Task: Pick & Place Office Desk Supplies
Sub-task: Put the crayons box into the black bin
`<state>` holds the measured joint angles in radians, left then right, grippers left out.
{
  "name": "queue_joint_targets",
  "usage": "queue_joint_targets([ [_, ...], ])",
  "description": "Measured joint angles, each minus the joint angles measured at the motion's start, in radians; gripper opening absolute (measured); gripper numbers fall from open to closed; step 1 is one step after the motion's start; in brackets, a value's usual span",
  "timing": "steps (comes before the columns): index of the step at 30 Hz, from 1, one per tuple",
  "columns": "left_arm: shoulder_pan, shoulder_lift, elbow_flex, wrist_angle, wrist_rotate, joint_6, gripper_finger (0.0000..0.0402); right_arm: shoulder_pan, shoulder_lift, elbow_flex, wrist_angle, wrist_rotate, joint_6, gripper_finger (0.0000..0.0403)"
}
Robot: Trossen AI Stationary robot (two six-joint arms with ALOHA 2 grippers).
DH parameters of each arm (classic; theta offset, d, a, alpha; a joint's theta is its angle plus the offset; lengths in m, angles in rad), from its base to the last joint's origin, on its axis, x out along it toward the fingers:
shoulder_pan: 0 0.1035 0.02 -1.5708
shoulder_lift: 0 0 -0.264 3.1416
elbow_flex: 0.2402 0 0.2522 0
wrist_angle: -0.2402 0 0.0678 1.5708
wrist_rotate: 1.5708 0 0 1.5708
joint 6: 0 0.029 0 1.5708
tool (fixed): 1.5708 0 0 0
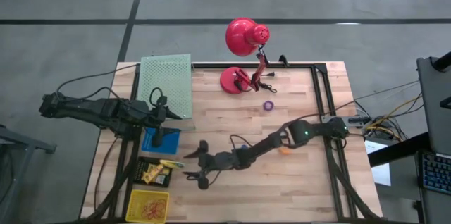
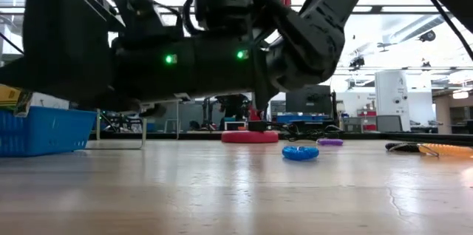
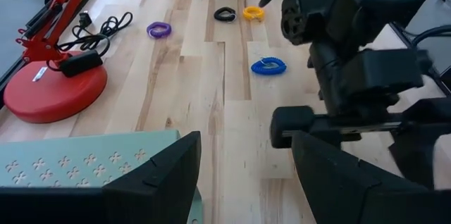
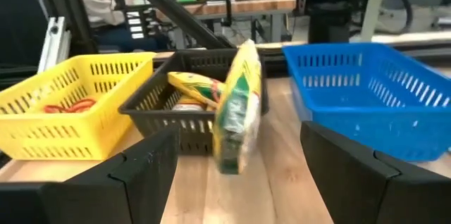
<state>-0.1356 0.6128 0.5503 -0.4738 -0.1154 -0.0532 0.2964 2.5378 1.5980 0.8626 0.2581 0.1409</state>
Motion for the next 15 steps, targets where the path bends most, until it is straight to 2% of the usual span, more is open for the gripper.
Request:
queue_joint_targets([
  [5, 0.000, 0.000, 0.000, 0.000, 0.000, 0.000, 0.0230, -0.019, 0.000, 0.002, -0.019, -0.056, 0.050, 0.0287],
  [15, 0.000, 0.000, 0.000, 0.000, 0.000, 0.000, 0.0230, -0.019, 0.000, 0.002, -0.021, -0.076, 0.061, 0.0288],
])
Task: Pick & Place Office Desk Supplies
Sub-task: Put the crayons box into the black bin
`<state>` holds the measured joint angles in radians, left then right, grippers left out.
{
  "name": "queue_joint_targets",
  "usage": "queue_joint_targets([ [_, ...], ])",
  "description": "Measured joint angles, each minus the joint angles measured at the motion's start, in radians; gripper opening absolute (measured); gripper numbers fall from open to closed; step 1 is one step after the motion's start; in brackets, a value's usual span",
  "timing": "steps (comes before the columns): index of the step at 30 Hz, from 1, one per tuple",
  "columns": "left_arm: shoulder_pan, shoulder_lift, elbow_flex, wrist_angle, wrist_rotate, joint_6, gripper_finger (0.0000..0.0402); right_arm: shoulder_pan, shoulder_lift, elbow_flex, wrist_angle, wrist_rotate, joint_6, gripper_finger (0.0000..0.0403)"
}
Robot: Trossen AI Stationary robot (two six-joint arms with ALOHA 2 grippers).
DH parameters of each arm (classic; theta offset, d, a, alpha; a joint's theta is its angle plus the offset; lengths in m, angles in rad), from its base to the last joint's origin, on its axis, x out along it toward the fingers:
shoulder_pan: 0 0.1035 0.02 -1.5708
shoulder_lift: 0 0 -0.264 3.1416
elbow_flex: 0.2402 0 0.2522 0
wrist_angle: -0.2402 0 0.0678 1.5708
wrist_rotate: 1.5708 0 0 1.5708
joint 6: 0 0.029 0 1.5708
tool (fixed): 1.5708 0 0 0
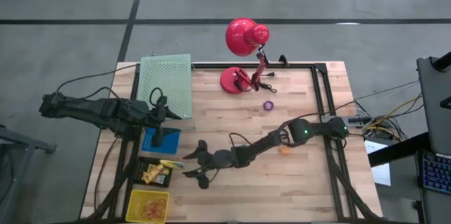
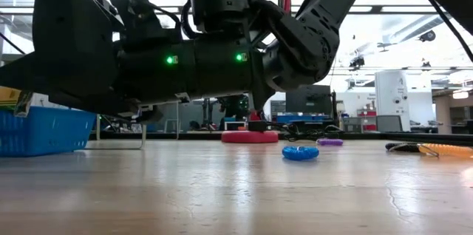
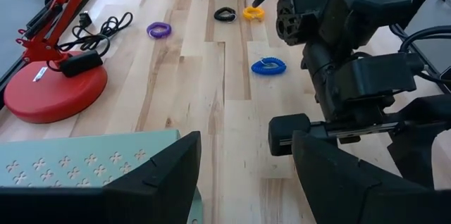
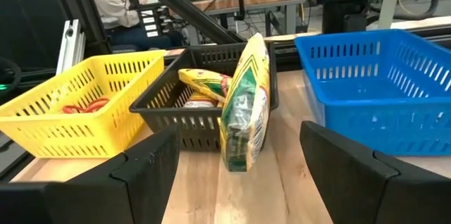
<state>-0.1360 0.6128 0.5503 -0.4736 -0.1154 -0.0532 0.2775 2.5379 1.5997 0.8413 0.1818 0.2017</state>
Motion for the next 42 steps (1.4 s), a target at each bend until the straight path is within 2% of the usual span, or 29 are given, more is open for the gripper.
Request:
queue_joint_targets([
  [8, 0.000, 0.000, 0.000, 0.000, 0.000, 0.000, 0.0230, -0.001, 0.000, 0.000, 0.000, 0.000, 0.001, 0.0281],
  [20, 0.000, 0.000, 0.000, 0.000, 0.000, 0.000, 0.0230, -0.008, 0.000, 0.000, 0.000, -0.005, -0.003, 0.0238],
  [29, 0.000, 0.000, 0.000, 0.000, 0.000, 0.000, 0.0230, -0.018, 0.000, 0.002, -0.001, -0.027, 0.011, 0.0233],
  [36, 0.000, 0.000, 0.000, 0.000, 0.000, 0.000, 0.0230, -0.017, 0.000, 0.104, -0.211, -0.026, 0.001, 0.0233],
  [42, 0.000, 0.000, 0.000, 0.000, 0.000, 0.000, 0.0230, -0.017, 0.000, 0.128, -0.255, -0.026, 0.005, 0.0233],
])
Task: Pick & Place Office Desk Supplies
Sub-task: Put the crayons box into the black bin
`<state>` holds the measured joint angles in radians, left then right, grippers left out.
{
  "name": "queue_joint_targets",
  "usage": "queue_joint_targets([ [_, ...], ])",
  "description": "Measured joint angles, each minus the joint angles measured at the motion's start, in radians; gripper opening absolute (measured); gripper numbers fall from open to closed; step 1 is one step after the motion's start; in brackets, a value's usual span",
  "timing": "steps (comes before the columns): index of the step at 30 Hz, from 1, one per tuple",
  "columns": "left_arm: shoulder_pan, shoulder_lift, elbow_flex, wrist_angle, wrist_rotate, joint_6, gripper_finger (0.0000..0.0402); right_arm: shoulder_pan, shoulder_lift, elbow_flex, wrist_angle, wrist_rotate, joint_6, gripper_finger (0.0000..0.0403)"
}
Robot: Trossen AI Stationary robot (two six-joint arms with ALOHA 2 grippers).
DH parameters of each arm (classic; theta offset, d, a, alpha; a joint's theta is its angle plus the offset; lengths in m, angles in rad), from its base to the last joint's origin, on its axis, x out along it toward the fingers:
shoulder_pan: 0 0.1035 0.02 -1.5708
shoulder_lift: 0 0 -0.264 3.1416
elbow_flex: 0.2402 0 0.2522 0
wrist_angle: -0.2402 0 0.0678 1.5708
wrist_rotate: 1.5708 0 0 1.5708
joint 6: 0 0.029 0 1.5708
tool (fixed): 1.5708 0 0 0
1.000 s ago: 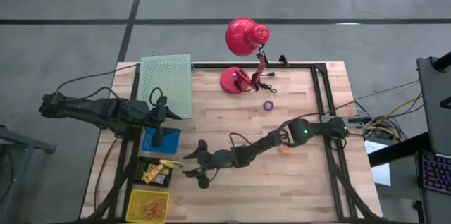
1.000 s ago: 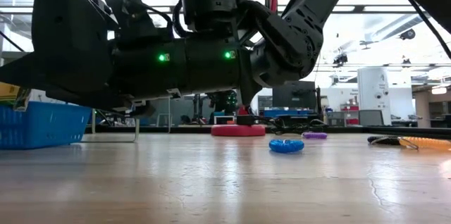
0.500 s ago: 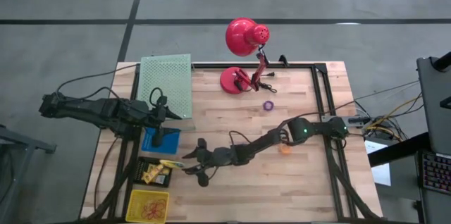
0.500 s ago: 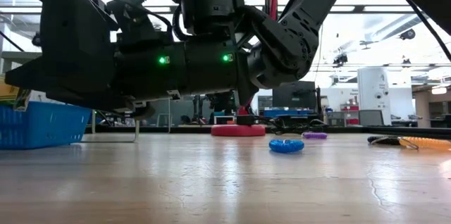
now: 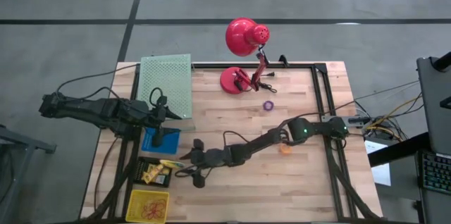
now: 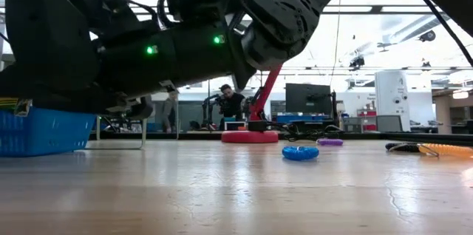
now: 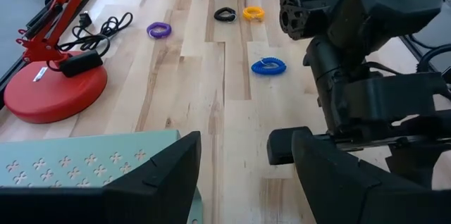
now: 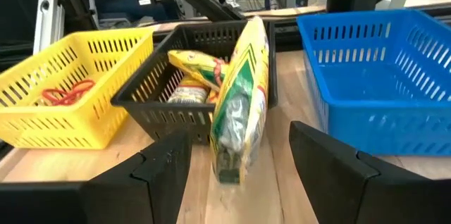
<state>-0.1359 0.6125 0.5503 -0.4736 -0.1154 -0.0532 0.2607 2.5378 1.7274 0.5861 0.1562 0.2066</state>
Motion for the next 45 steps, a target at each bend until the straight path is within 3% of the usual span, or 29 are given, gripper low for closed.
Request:
queue_joint_targets([
  [7, 0.000, 0.000, 0.000, 0.000, 0.000, 0.000, 0.0230, 0.000, 0.000, -0.005, -0.003, 0.001, 0.003, 0.0224],
  [23, 0.000, 0.000, 0.000, 0.000, 0.000, 0.000, 0.0230, 0.000, 0.000, -0.002, -0.005, 0.002, 0.003, 0.0164],
  [39, 0.000, 0.000, 0.000, 0.000, 0.000, 0.000, 0.0230, 0.000, 0.000, -0.001, -0.005, 0.002, -0.031, 0.0062],
  [45, 0.000, 0.000, 0.000, 0.000, 0.000, 0.000, 0.0230, 0.000, 0.000, -0.001, 0.005, 0.002, -0.034, 0.0044],
])
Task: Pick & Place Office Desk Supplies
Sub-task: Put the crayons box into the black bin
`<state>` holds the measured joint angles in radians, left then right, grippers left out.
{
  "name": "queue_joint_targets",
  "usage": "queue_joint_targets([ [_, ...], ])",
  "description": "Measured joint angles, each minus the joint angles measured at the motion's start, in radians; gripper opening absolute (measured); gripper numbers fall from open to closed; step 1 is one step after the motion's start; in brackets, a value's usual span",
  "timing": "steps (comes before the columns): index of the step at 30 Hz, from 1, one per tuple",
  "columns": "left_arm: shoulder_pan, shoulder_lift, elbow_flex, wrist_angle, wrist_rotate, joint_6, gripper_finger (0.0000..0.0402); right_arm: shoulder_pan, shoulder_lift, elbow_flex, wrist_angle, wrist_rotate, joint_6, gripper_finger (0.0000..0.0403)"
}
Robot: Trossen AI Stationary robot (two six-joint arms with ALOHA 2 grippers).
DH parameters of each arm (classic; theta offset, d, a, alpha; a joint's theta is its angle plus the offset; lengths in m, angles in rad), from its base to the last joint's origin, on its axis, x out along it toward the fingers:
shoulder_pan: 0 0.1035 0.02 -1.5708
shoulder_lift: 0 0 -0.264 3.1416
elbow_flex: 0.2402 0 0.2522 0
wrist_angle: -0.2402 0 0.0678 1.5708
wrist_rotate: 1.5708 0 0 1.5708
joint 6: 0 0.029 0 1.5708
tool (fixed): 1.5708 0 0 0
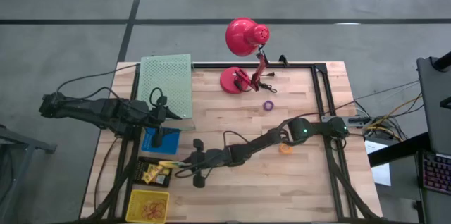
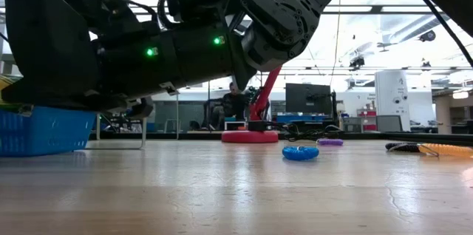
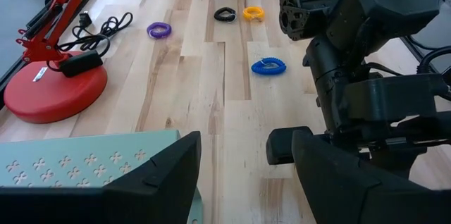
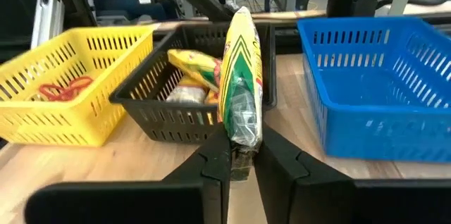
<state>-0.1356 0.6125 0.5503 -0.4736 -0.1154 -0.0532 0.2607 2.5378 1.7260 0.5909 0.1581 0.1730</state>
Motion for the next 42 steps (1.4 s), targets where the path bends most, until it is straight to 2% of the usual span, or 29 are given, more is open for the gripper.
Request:
queue_joint_targets([
  [10, 0.000, 0.000, 0.000, 0.000, 0.000, 0.000, 0.0230, 0.002, -0.008, 0.020, 0.032, -0.010, 0.005, 0.0047],
  [18, 0.000, 0.000, 0.000, 0.000, 0.000, 0.000, 0.0230, 0.009, -0.006, 0.196, -0.292, -0.010, -0.024, 0.0048],
  [20, 0.000, 0.000, 0.000, 0.000, 0.000, 0.000, 0.0230, 0.007, -0.004, 0.231, -0.322, -0.016, -0.044, 0.0048],
  [25, 0.000, 0.000, 0.000, 0.000, 0.000, 0.000, 0.0230, 0.008, 0.003, 0.250, -0.277, -0.040, -0.102, 0.0048],
  [37, 0.000, 0.000, 0.000, 0.000, 0.000, 0.000, 0.0230, 0.000, 0.004, 0.250, -0.213, -0.089, -0.117, 0.0048],
  [42, 0.000, 0.000, 0.000, -0.002, 0.000, 0.000, 0.0230, -0.008, 0.057, 0.250, -0.158, -0.090, -0.119, 0.0048],
])
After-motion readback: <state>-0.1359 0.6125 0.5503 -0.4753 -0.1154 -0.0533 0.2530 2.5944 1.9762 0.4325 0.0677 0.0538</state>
